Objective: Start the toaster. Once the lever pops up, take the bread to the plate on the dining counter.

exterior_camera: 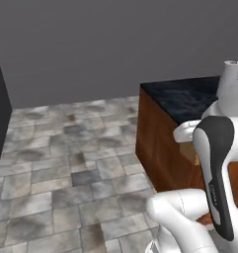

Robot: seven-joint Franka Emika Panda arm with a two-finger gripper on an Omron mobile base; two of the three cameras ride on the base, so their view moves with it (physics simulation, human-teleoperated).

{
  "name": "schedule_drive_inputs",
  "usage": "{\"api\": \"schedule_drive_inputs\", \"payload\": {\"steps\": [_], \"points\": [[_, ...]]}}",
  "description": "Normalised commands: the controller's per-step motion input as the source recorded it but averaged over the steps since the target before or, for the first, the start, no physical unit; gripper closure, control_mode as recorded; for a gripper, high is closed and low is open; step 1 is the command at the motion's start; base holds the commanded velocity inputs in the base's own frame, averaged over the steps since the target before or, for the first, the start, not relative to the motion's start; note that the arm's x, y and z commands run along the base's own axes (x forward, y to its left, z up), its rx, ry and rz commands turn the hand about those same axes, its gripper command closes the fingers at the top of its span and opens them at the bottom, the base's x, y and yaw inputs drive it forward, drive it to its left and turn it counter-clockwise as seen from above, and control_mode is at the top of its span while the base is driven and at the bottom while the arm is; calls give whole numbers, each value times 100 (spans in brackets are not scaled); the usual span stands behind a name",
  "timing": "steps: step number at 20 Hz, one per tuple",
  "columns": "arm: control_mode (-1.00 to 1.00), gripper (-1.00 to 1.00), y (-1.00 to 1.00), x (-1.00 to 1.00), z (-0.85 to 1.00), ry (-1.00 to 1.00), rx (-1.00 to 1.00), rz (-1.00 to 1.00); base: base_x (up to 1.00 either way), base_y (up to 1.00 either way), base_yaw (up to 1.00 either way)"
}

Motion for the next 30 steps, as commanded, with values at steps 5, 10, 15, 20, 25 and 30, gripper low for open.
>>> {"api": "schedule_drive_inputs", "payload": {"steps": [5, 10, 15, 20, 25, 30], "points": [[100, 100, 0, 0, 0, 0, 0, 0, 85, 100, -2], [100, 100, 0, 0, 0, 0, 0, 0, 100, 92, -10], [100, 100, 0, 0, 0, 0, 0, 0, 100, 55, -18], [100, 100, 0, 0, 0, 0, 0, 0, 100, 26, -20], [100, 100, 0, 0, 0, 0, 0, 0, 100, 27, -21], [100, 100, 0, 0, 0, 0, 0, 0, 100, 43, -20]]}}
